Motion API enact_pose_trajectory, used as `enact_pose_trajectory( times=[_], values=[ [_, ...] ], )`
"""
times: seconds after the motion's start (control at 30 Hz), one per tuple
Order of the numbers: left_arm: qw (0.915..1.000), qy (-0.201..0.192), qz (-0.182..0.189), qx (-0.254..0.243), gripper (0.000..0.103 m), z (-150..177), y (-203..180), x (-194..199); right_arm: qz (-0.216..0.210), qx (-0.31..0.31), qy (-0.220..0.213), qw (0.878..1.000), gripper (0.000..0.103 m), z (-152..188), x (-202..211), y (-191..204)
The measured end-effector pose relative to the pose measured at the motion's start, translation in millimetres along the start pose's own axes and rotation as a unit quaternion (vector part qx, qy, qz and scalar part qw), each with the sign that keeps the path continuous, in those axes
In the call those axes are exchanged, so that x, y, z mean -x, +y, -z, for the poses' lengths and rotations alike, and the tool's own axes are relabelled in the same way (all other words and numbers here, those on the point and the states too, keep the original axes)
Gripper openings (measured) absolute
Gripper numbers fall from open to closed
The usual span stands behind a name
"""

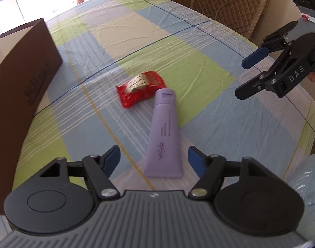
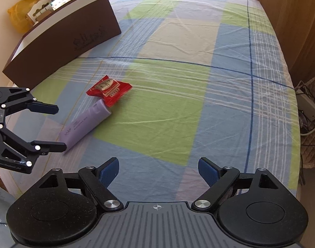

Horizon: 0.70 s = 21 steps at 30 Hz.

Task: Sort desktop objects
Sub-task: 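Grasp the lavender tube with the left tool while the right tool grasps the red snack packet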

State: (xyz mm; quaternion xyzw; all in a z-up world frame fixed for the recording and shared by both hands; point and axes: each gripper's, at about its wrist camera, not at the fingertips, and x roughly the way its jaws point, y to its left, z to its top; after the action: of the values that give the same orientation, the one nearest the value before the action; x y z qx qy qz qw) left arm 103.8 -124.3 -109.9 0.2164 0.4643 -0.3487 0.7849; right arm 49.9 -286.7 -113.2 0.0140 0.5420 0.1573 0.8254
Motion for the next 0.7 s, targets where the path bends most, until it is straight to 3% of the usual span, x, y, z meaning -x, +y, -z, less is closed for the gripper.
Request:
enact_pose_trajectory(
  times=[0.17,0.43,0.6,0.7],
  values=[
    [0.9999,-0.002,0.016,-0.005,0.065,-15.1,2.0,-16.2,0.0,-0.006,0.0,1.0,0.089,-2.3,-1.5,-6.0],
    [0.999,0.004,0.042,0.01,0.03,-22.3,9.1,-31.2,-0.003,-0.008,-0.001,1.0,0.089,-10.6,-3.8,-10.3],
    [0.9989,0.013,0.038,0.023,0.029,-8.9,19.5,-20.9,-0.01,0.002,-0.005,1.0,0.089,-20.6,-7.2,-7.1],
    [0.9989,0.023,0.014,0.037,0.029,9.8,30.9,-10.4,-0.017,0.009,-0.008,1.0,0.089,-25.9,-9.9,-3.5]
  ],
)
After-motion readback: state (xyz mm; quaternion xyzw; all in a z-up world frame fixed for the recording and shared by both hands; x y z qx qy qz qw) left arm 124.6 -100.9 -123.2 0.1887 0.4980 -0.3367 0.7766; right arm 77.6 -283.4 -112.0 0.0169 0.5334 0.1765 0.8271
